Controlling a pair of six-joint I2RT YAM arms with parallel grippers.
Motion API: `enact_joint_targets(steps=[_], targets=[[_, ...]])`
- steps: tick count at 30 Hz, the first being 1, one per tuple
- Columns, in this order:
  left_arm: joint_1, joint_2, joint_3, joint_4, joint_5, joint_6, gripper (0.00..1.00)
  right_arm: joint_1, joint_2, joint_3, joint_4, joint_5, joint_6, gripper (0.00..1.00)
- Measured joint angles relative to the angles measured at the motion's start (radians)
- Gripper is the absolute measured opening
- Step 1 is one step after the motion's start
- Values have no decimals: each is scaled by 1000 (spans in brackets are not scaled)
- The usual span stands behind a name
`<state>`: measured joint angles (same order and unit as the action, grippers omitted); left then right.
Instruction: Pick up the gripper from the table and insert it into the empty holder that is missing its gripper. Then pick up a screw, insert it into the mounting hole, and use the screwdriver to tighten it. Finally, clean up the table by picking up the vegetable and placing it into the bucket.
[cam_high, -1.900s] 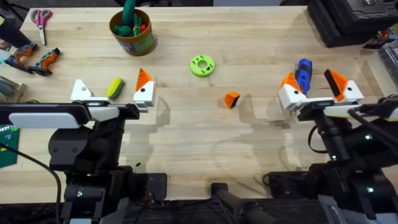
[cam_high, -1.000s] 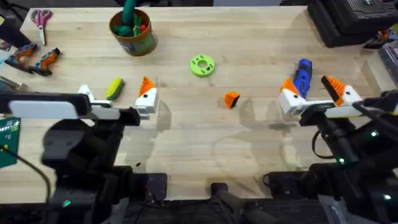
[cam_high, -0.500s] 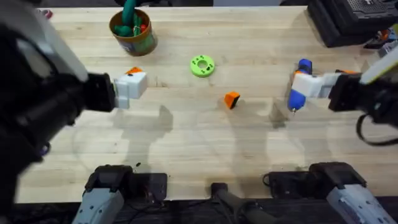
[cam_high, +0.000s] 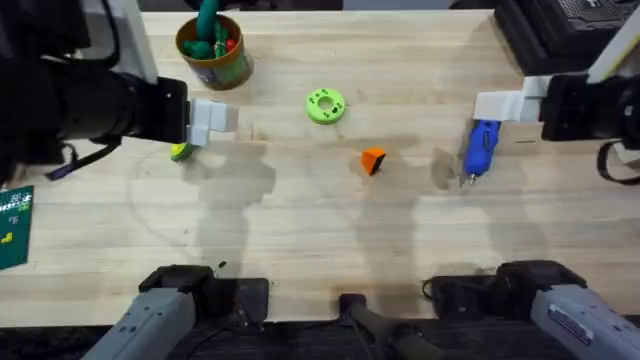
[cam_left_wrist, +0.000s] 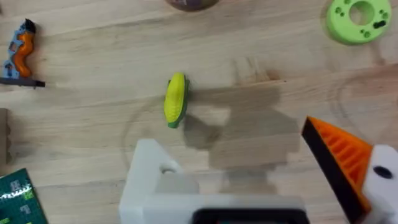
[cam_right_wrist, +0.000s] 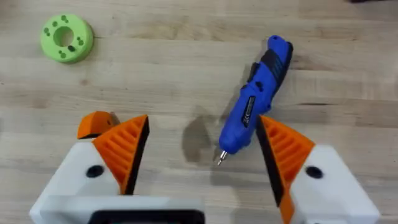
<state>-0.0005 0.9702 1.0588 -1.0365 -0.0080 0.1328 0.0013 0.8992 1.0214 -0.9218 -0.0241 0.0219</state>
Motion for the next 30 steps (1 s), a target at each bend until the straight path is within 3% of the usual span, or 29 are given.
enact_joint_targets(steps=[4, 9, 15, 21, 23, 27, 28, 30], targets=[[24, 79, 2, -4, -12, 35, 985, 0, 4, 0, 0, 0, 0, 993], [93, 246, 2, -1, 2, 107, 985, 0, 4, 0, 0, 0, 0, 993], [186, 474, 2, 96, 49, 165, 985, 0, 4, 0, 0, 0, 0, 994], [249, 647, 2, 146, 65, 193, 975, 0, 4, 1, 0, 0, 0, 994], [256, 686, 2, 154, 68, 199, 708, 0, 4, 1, -1, 0, 0, 994], [256, 723, 2, 166, 76, 206, 75, 0, 4, 1, 0, 0, 0, 994], [256, 723, 2, 168, 77, 211, 24, 0, 4, 1, 0, 0, 0, 994], [256, 723, 2, 170, 82, 214, 21, 0, 4, 1, 0, 0, 0, 994]])
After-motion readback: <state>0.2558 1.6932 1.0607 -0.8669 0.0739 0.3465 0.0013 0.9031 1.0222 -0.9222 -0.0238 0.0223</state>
